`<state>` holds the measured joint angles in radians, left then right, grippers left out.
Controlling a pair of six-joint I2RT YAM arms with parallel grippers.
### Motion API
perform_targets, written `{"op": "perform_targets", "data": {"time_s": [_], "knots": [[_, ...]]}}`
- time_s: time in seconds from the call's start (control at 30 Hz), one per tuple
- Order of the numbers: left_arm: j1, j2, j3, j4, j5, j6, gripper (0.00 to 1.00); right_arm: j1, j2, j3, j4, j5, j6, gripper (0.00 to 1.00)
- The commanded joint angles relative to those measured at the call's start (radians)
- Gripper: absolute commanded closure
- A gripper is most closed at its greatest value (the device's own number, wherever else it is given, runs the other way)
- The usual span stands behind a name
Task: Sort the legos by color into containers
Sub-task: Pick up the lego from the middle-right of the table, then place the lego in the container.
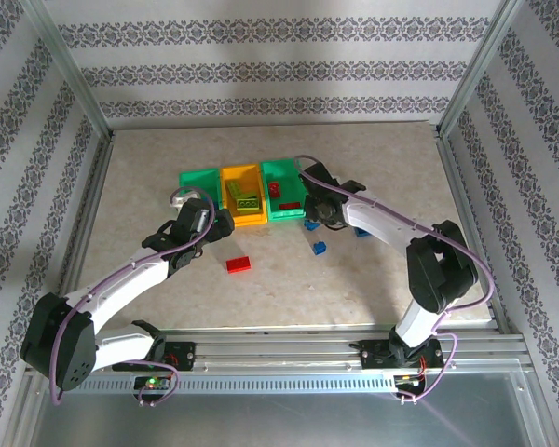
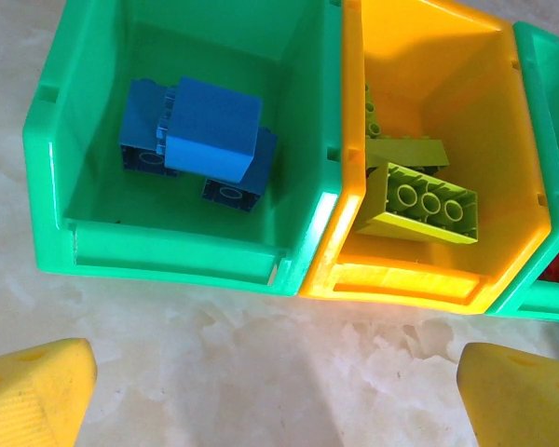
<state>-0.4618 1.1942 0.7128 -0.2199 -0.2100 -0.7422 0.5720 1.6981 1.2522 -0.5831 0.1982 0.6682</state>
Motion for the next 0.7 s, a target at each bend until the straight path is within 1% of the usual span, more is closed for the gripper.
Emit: {"op": "perform_targets", "data": {"time_s": [0.0, 0.17, 0.37, 0.53, 0.67], "knots": [[0.014, -0.010, -0.009, 0.010, 0.003, 0.001, 0.00, 0.038, -0.001, 0.063, -0.006, 0.038, -0.042, 0.74], [0.013, -0.012, -0.010, 0.007, 0.009, 0.003, 0.00, 0.069, 0.080, 0.165, -0.011, 0.022, -0.078, 0.74], [0.014, -0.032, -0.019, -0.012, 0.008, 0.002, 0.00, 0.075, 0.210, 0.308, -0.030, 0.020, -0.128, 0.74], [0.015, -0.056, -0.034, -0.023, 0.008, 0.008, 0.00, 0.071, 0.325, 0.427, -0.063, 0.031, -0.166, 0.72], [0.015, -0.067, -0.040, -0.030, 0.015, 0.024, 0.00, 0.070, 0.386, 0.487, -0.073, 0.038, -0.185, 0.69]]}}
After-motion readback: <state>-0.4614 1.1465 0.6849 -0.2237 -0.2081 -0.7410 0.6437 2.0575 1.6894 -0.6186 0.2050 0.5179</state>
